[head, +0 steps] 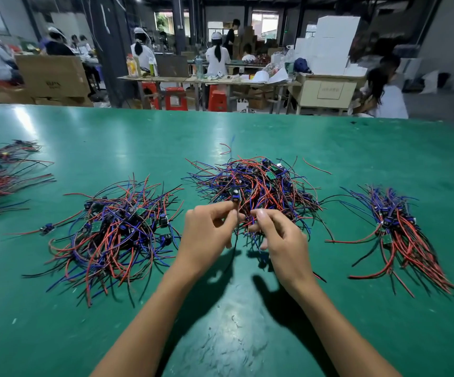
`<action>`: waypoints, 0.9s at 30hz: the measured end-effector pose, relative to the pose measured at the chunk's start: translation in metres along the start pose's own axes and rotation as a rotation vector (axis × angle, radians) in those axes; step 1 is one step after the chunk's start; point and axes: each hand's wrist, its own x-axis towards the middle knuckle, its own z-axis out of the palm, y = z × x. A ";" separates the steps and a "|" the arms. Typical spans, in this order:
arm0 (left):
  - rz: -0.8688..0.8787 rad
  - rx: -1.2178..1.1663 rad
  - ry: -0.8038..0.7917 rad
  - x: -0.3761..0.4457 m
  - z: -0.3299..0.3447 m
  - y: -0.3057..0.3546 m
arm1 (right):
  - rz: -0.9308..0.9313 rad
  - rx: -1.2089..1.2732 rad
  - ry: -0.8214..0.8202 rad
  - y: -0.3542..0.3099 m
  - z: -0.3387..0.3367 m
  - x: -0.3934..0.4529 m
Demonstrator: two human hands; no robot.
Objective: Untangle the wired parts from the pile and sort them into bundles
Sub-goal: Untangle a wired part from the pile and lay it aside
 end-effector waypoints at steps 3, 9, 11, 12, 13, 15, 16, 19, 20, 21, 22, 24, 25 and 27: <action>0.138 0.174 -0.056 -0.006 0.008 0.003 | 0.078 0.191 -0.036 0.002 0.001 0.005; 0.021 0.101 -0.079 -0.004 0.011 0.002 | 0.126 0.354 0.037 0.003 0.001 0.008; -0.039 -0.015 -0.100 -0.003 0.010 0.003 | 0.145 0.384 0.036 0.002 0.001 0.008; -0.055 -0.042 -0.101 -0.002 0.009 0.003 | 0.140 0.393 0.032 0.002 0.000 0.008; -0.067 -0.054 -0.097 -0.002 0.008 0.003 | 0.125 0.399 0.024 0.002 0.001 0.008; -0.095 -0.108 -0.090 -0.001 0.006 0.003 | 0.081 0.392 0.003 0.002 0.001 0.006; -0.116 -0.154 -0.083 0.000 0.005 0.004 | 0.067 0.385 -0.005 0.001 0.001 0.006; -0.145 -0.311 0.023 0.005 -0.004 0.010 | 0.051 0.338 -0.003 0.001 0.000 0.007; -0.126 -0.334 0.112 0.008 -0.010 0.011 | 0.050 0.308 0.004 0.002 -0.001 0.007; -0.081 -0.303 0.231 0.011 -0.018 0.012 | 0.051 0.268 0.015 0.003 -0.001 0.008; -0.015 -0.203 0.372 0.014 -0.027 0.011 | 0.049 0.222 0.031 0.004 -0.002 0.008; 0.108 0.121 0.654 0.015 -0.049 0.007 | 0.012 0.110 0.094 0.007 -0.004 0.008; 0.123 0.269 0.757 0.014 -0.061 0.003 | -0.021 0.020 0.140 0.009 -0.005 0.008; -0.043 0.504 0.789 0.013 -0.079 -0.008 | -0.087 -0.214 0.228 0.013 -0.008 0.010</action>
